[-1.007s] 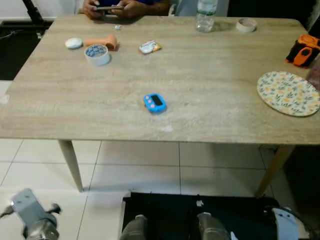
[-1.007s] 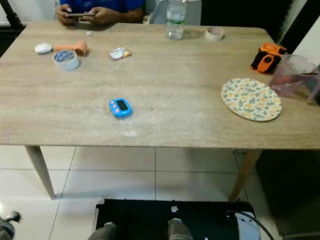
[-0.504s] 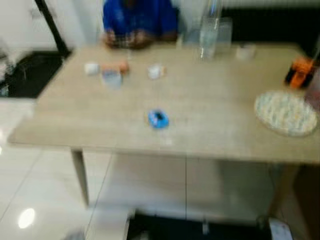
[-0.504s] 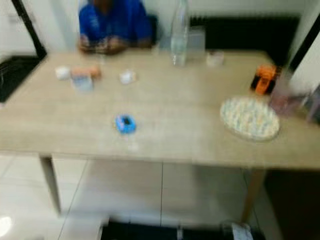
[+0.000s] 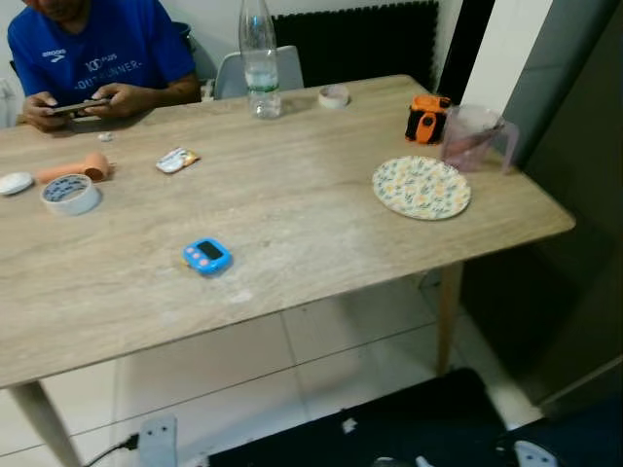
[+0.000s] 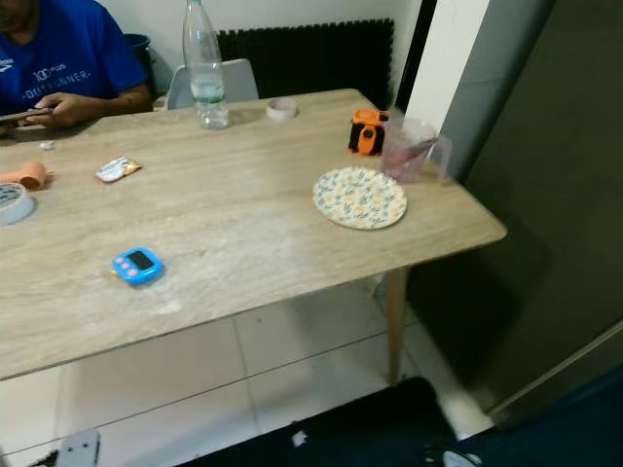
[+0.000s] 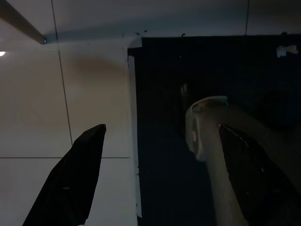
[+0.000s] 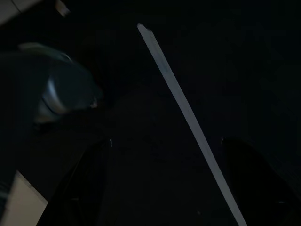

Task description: Restocking fridge

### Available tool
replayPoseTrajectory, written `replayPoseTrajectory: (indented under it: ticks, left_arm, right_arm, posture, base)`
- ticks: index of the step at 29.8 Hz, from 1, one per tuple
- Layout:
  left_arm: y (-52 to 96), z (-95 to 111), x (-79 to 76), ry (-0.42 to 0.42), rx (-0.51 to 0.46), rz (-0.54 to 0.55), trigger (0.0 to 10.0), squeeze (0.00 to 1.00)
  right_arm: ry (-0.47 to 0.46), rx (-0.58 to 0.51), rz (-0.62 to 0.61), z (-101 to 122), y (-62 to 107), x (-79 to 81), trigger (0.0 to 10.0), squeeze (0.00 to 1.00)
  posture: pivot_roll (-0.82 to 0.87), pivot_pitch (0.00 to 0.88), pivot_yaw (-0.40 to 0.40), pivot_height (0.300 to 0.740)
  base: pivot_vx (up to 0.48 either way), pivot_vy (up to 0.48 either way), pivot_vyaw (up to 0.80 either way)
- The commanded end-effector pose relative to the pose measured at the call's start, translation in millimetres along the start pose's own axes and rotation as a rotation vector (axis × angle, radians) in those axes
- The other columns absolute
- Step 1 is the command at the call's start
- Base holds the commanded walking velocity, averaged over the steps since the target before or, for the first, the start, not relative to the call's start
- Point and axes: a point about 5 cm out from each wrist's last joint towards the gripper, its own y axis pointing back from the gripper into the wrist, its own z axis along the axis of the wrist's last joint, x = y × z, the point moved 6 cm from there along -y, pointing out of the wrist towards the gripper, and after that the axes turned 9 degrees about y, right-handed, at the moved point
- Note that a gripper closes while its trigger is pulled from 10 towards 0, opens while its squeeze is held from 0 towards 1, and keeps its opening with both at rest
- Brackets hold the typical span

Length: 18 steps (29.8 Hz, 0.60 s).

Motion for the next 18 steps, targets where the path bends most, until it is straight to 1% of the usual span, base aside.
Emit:
replayPoseTrajectory:
  ticks: [1,6,15,18]
  left_arm:
    - [0.4,-10,-1.0,-0.008,0.026,-0.004,10.0,0.00]
    - [0.4,-11,-2.4,-0.012,0.031,-0.008,10.0,0.00]
    - [1.2,-23,-4.5,-0.041,0.062,-0.020,10.0,0.00]
    - [1.2,-23,-4.7,-0.043,0.063,-0.022,10.0,0.00]
  right_arm:
    - [0.001,0.005,-0.005,-3,0.3,-0.5,10.0,0.00]
    - [0.005,0.007,-0.001,-4,0.2,0.7,10.0,0.00]
    - [0.023,0.008,0.001,-3,0.3,0.3,10.0,0.00]
    - [0.025,0.009,0.001,-3,0.2,0.5,10.0,0.00]
  posture:
    - [0.01,0.074,-0.003,0.740]
    - [0.01,0.076,-0.002,0.740]
    - [0.00,0.070,-0.005,0.740]
    - [0.00,0.066,-0.005,0.740]
  base:
    - [0.000,-0.454,0.00]
    - [0.000,-0.454,0.00]
    - [0.000,-0.457,0.00]
    - [0.000,-0.459,0.00]
